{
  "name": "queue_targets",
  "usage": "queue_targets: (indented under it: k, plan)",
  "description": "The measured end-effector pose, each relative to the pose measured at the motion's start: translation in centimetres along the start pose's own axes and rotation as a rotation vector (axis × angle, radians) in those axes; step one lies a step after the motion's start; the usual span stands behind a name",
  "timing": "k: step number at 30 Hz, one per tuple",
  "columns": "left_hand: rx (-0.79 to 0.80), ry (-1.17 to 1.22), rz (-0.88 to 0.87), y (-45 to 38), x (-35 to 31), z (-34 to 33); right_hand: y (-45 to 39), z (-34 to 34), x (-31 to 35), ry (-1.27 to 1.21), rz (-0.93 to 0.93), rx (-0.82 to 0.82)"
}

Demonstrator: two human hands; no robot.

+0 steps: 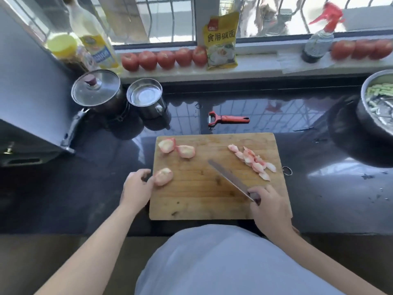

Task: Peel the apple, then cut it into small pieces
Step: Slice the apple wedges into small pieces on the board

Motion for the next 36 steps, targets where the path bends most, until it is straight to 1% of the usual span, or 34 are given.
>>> queue_targets:
  k: [3,5,7,8,10,11,12,13,15,16,18,20,22,24,27,29,30,31,34,35,36]
  plan:
    - [0.072,0.058,0.073,-1.1,-0.7,-1.4,0.1,0.0,0.8,0.048,-0.066,0.034]
    - [0.076,0.112,0.125,-1.4,-1.8,-2.1,0.4,0.0,1.2,0.073,-0.092,0.044]
    - [0.120,0.156,0.102,-1.6,-2.9,-2.7,1.1,0.0,1.6,0.066,-0.132,0.044]
    - [0.187,0.149,0.062,-1.6,-3.4,-3.3,1.4,0.1,1.9,0.048,-0.158,0.046]
    - [0.317,0.155,-0.025,-0.8,-4.9,-4.6,1.9,0.1,2.0,0.001,-0.196,0.027]
    - [0.340,0.156,-0.080,-0.3,-5.6,-5.5,2.2,0.3,2.0,-0.023,-0.213,0.013]
    - [0.321,0.134,-0.135,-0.1,-6.3,-6.3,2.6,0.4,2.1,-0.043,-0.232,-0.006]
    - [0.262,0.100,-0.205,0.2,-7.1,-6.9,3.0,0.5,2.1,-0.056,-0.253,-0.024]
    - [0.121,-0.020,-0.418,0.2,-8.7,-8.0,3.6,0.9,1.7,-0.074,-0.296,-0.061]
    - [0.078,-0.076,-0.535,-0.1,-9.0,-8.0,3.8,0.9,2.1,-0.093,-0.307,-0.067]
    - [0.112,-0.206,-0.729,0.1,-9.6,-9.9,4.0,1.2,1.7,-0.117,-0.338,-0.090]
    - [0.142,-0.299,-0.813,1.0,-9.1,-11.4,3.4,1.2,1.0,-0.114,-0.336,-0.083]
    - [0.130,-0.269,-0.813,2.1,-8.6,-12.1,2.6,1.4,0.5,-0.086,-0.306,-0.038]
    - [0.091,-0.235,-0.776,2.6,-8.9,-11.7,1.4,1.7,-0.1,-0.036,-0.268,0.027]
    - [0.139,-0.214,-0.739,3.0,-9.5,-11.7,0.1,2.1,-0.8,0.030,-0.191,0.154]
    - [0.137,-0.254,-0.799,3.3,-10.0,-12.4,-0.6,2.5,-1.0,0.051,-0.131,0.229]
    - [0.128,-0.245,-0.801,3.7,-10.3,-12.8,-1.0,2.6,-1.0,0.069,-0.098,0.253]
    - [0.111,-0.267,-0.809,4.0,-10.2,-13.3,-1.2,2.7,-1.1,0.078,-0.069,0.266]
    - [0.062,-0.199,-0.747,4.3,-10.6,-13.2,-1.6,2.7,-1.2,0.067,-0.007,0.271]
    - [0.077,-0.234,-0.779,4.1,-10.8,-13.0,-1.7,2.6,-1.2,0.070,0.003,0.275]
    - [0.083,-0.207,-0.827,4.1,-10.8,-13.0,-1.9,2.4,-1.2,0.071,0.015,0.276]
Point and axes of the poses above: each hand's wrist, its own y-axis away from the middle knuckle, its own z-axis out of the back of the hand, x = y × z, the point moved 2 cm from there along -y, towards the middle knuckle, and after that the axes turned 12 degrees about -z, right-handed, at the moved point
